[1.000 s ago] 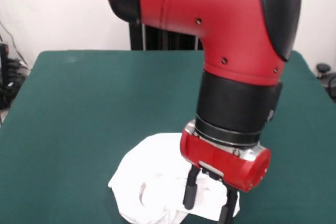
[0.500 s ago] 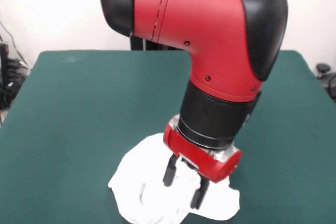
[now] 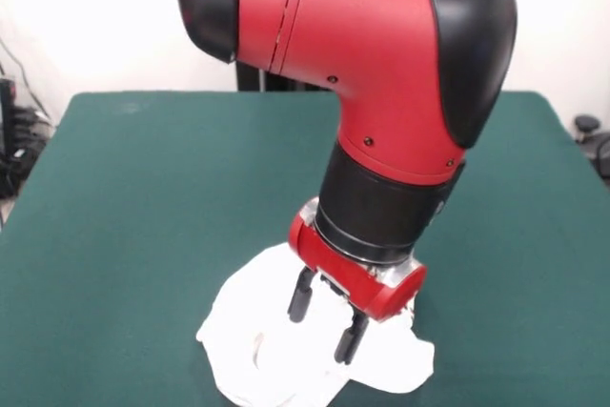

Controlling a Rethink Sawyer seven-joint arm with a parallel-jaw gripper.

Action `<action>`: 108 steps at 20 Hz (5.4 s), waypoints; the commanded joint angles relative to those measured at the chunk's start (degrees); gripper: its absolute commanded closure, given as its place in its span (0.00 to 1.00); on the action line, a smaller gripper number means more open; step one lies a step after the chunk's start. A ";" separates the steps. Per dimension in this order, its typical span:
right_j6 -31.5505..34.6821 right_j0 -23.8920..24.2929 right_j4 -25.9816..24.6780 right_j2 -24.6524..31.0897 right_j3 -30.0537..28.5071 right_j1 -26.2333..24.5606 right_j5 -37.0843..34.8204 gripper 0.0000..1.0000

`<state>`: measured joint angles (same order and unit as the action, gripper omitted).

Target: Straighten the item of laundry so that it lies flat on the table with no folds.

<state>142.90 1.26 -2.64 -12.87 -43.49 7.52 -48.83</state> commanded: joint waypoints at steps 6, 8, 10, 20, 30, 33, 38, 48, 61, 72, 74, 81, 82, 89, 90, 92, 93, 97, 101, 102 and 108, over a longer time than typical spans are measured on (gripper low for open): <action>9.80 -1.65 0.92 4.11 -6.72 -7.36 8.73 0.00; 10.22 -1.55 0.95 4.12 -7.22 -8.30 10.91 0.00; 9.76 -1.22 1.13 4.52 -7.97 -8.84 12.65 0.00; 13.99 -1.88 2.03 2.36 -10.17 -11.07 16.74 0.00; 11.91 -0.78 4.66 4.05 -13.82 -8.33 15.07 1.00; 12.04 -1.23 5.79 3.56 -14.03 -6.98 13.22 1.00; 8.74 -1.03 7.31 4.09 -18.05 -1.27 9.27 1.00; 0.74 1.69 7.30 4.16 -36.57 16.79 8.69 1.00; -10.35 11.21 6.20 6.71 -51.59 37.58 1.81 1.00; -7.12 14.32 5.53 7.05 -48.67 43.97 3.31 1.00; -7.26 15.13 6.28 8.01 -48.09 44.00 2.35 1.00; -3.86 13.93 6.22 8.15 -47.08 43.44 0.73 1.00; -3.72 14.01 6.25 8.52 -47.95 42.96 2.90 1.00; -4.18 18.69 4.50 16.30 -54.17 36.60 24.33 1.00; -3.58 17.94 3.88 15.48 -53.39 36.84 22.55 1.00; -3.04 16.96 3.43 14.25 -53.07 38.70 19.06 1.00; -3.10 16.46 3.42 13.58 -52.82 39.83 16.69 1.00; -3.90 14.91 3.71 11.44 -50.80 44.61 5.15 1.00; -5.05 13.44 1.87 8.65 -45.04 49.43 -9.25 1.00; -5.92 13.40 0.81 8.13 -44.21 50.12 -9.95 1.00; -11.98 20.31 -3.15 10.41 -51.83 48.05 4.48 1.00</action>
<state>142.90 18.67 -1.61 -5.95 -87.53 56.89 -50.23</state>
